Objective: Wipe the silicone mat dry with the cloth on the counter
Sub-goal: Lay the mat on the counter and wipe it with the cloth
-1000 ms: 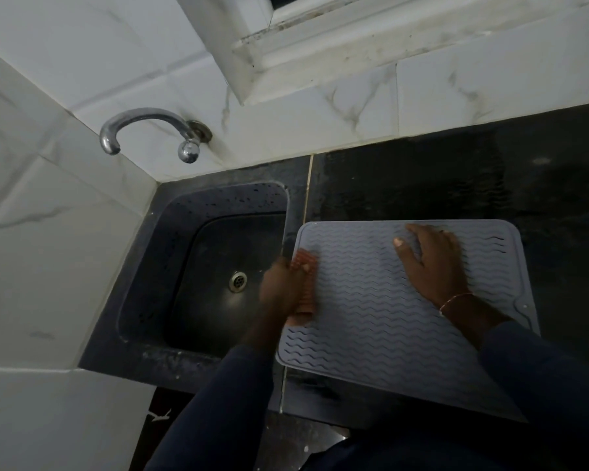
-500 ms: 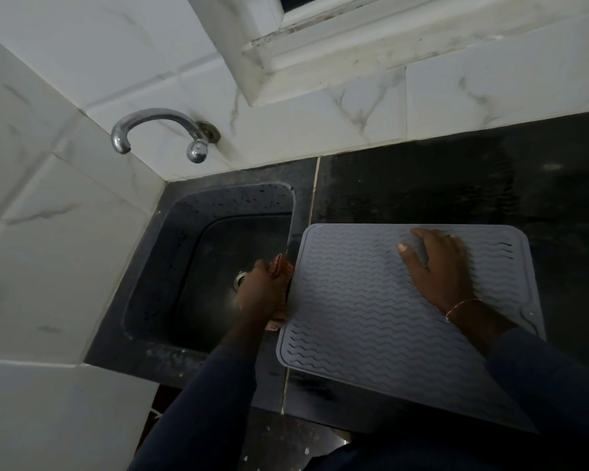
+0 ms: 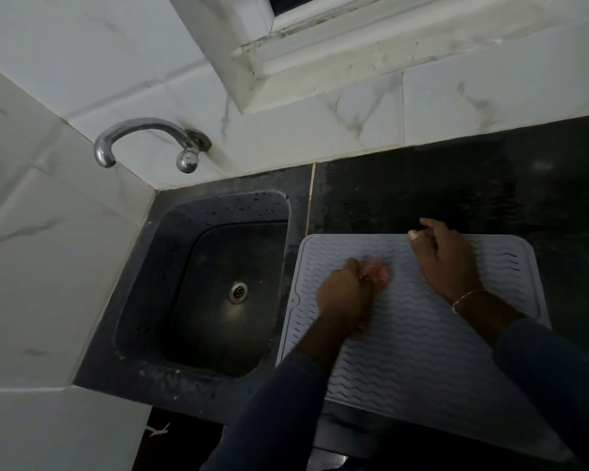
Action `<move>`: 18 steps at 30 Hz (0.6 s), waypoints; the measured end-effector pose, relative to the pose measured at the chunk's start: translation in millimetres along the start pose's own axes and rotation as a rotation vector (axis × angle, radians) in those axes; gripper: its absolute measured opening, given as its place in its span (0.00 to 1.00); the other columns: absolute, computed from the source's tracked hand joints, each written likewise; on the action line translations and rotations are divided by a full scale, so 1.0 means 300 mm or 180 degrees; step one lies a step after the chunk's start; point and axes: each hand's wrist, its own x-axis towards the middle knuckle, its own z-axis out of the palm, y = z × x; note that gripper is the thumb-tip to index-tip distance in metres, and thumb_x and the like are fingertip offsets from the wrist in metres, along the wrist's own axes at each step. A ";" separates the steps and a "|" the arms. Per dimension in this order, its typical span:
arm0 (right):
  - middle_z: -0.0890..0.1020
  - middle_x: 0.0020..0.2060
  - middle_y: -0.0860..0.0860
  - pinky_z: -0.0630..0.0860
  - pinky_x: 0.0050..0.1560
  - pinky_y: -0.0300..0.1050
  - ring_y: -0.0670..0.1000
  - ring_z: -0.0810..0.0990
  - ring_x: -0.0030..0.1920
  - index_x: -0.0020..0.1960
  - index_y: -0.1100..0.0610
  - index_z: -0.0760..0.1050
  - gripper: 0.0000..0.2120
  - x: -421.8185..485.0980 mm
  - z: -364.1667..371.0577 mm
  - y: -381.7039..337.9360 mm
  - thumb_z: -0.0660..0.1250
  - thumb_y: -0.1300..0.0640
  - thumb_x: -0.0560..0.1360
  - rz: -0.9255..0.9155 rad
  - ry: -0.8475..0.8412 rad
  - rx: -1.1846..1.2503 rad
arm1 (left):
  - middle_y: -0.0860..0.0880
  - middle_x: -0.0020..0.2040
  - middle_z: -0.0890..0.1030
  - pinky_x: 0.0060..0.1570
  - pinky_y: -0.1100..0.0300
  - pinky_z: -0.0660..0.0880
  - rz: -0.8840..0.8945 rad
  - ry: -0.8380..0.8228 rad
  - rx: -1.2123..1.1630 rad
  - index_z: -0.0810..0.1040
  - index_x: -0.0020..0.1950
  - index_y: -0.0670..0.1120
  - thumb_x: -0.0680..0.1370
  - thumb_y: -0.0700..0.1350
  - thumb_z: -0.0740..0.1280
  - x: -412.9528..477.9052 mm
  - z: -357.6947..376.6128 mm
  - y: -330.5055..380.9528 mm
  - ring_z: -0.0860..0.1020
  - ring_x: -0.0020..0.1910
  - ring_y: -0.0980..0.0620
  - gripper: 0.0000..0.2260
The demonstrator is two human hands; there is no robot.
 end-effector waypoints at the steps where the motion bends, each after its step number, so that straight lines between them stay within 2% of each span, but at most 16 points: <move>1: 0.81 0.52 0.54 0.74 0.58 0.58 0.55 0.77 0.54 0.67 0.54 0.71 0.34 -0.001 0.006 0.011 0.51 0.32 0.73 -0.0062 -0.0012 -0.0077 | 0.53 0.44 0.78 0.44 0.50 0.79 -0.0135 0.0036 -0.0116 0.72 0.54 0.52 0.79 0.60 0.61 0.010 -0.024 -0.052 0.78 0.41 0.52 0.13; 3: 0.81 0.51 0.52 0.73 0.59 0.59 0.53 0.76 0.54 0.67 0.54 0.71 0.32 -0.003 0.013 0.022 0.52 0.33 0.74 -0.0107 -0.0019 -0.0129 | 0.51 0.46 0.80 0.44 0.50 0.78 -0.0325 0.0060 -0.0156 0.73 0.55 0.53 0.77 0.64 0.60 0.036 -0.075 -0.163 0.79 0.42 0.52 0.17; 5: 0.80 0.50 0.51 0.73 0.59 0.59 0.53 0.76 0.54 0.67 0.53 0.71 0.30 -0.003 0.015 0.021 0.52 0.34 0.75 -0.0113 -0.0018 -0.0137 | 0.51 0.47 0.80 0.48 0.51 0.78 -0.0486 0.0151 0.0126 0.73 0.57 0.53 0.76 0.67 0.58 0.055 -0.127 -0.242 0.79 0.43 0.53 0.20; 8: 0.79 0.53 0.53 0.72 0.59 0.59 0.54 0.75 0.57 0.67 0.54 0.71 0.29 -0.005 0.010 0.024 0.56 0.36 0.76 -0.0138 -0.0048 -0.0165 | 0.51 0.48 0.80 0.49 0.48 0.79 -0.0552 0.0358 0.0297 0.72 0.59 0.53 0.78 0.65 0.57 0.069 -0.166 -0.264 0.80 0.45 0.52 0.20; 11: 0.77 0.61 0.55 0.65 0.67 0.60 0.56 0.70 0.66 0.67 0.55 0.72 0.30 -0.010 0.021 0.030 0.57 0.36 0.75 -0.0322 -0.0003 -0.0631 | 0.50 0.47 0.81 0.48 0.48 0.79 -0.0617 0.0250 -0.0325 0.74 0.56 0.50 0.76 0.68 0.58 0.044 -0.136 -0.177 0.81 0.44 0.52 0.23; 12: 0.77 0.63 0.55 0.60 0.70 0.60 0.56 0.68 0.69 0.67 0.55 0.72 0.30 -0.009 0.025 0.032 0.56 0.35 0.75 -0.0469 0.0006 -0.0771 | 0.51 0.46 0.81 0.48 0.47 0.80 -0.0519 0.0172 -0.0568 0.74 0.55 0.50 0.76 0.68 0.58 0.034 -0.109 -0.129 0.81 0.44 0.53 0.23; 14: 0.75 0.66 0.55 0.54 0.74 0.59 0.55 0.65 0.73 0.67 0.56 0.72 0.31 -0.007 0.031 0.036 0.54 0.35 0.75 -0.0694 -0.0109 -0.0778 | 0.51 0.46 0.79 0.47 0.48 0.79 -0.0122 -0.0033 -0.0546 0.74 0.56 0.49 0.78 0.63 0.59 0.005 -0.037 0.003 0.80 0.43 0.53 0.19; 16: 0.74 0.68 0.56 0.56 0.75 0.57 0.55 0.64 0.74 0.69 0.57 0.71 0.33 -0.005 0.030 0.037 0.52 0.35 0.75 -0.0688 -0.0304 -0.0582 | 0.50 0.44 0.78 0.43 0.52 0.78 0.0269 -0.0248 -0.0121 0.73 0.57 0.48 0.80 0.60 0.58 -0.028 0.038 0.141 0.78 0.41 0.52 0.17; 18: 0.73 0.69 0.57 0.58 0.74 0.55 0.55 0.65 0.73 0.70 0.57 0.69 0.35 -0.005 0.027 0.036 0.51 0.34 0.75 -0.0575 -0.0427 -0.0470 | 0.50 0.43 0.76 0.39 0.54 0.76 0.0425 -0.0251 0.0276 0.72 0.58 0.48 0.81 0.58 0.57 -0.047 0.077 0.222 0.75 0.38 0.52 0.16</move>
